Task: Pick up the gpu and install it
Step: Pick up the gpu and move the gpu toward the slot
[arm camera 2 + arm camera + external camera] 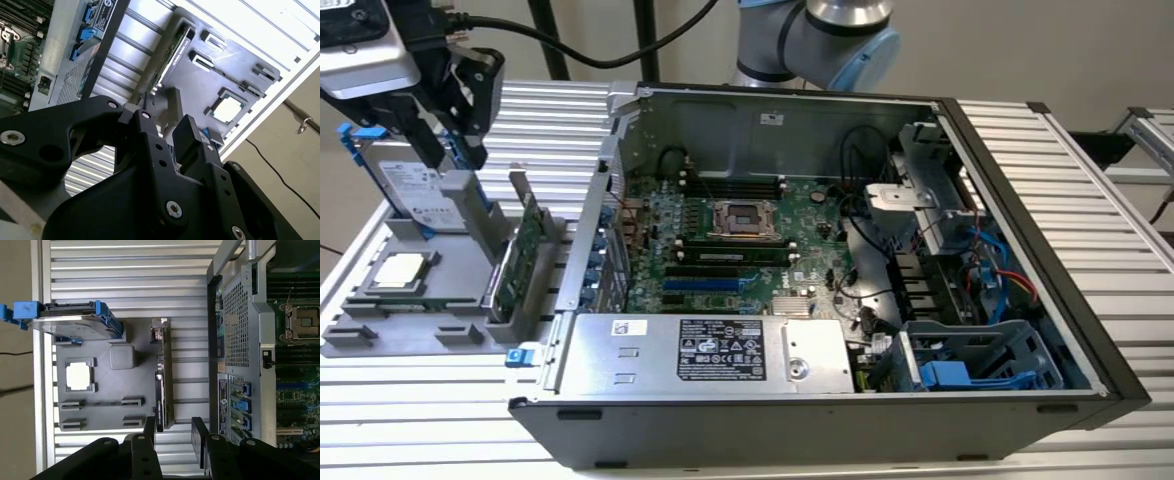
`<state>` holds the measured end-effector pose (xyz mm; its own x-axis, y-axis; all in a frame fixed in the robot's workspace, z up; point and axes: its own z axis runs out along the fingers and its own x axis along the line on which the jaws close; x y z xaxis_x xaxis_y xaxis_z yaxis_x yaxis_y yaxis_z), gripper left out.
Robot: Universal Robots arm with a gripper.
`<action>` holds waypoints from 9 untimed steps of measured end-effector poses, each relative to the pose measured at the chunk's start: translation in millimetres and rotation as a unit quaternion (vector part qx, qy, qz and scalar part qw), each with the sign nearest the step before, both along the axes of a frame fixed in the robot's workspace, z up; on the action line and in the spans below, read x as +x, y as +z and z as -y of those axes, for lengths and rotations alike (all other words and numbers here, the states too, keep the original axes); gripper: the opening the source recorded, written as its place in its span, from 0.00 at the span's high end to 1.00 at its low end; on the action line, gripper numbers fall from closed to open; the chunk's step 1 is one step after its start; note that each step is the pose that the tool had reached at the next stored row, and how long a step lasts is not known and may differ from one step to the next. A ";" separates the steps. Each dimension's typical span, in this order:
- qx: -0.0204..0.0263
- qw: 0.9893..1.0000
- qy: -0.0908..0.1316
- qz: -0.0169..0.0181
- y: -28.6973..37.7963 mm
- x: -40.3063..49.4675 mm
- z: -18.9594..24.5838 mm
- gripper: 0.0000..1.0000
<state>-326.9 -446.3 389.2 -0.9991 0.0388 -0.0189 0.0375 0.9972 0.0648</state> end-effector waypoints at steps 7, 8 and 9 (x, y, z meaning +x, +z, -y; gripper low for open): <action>0.000 1.000 0.000 0.000 -6.4 -0.2 0.0 0.00; 0.000 1.000 0.000 0.000 -7.3 -0.2 0.0 0.00; 0.000 1.000 0.000 0.000 -8.2 -0.2 0.0 0.00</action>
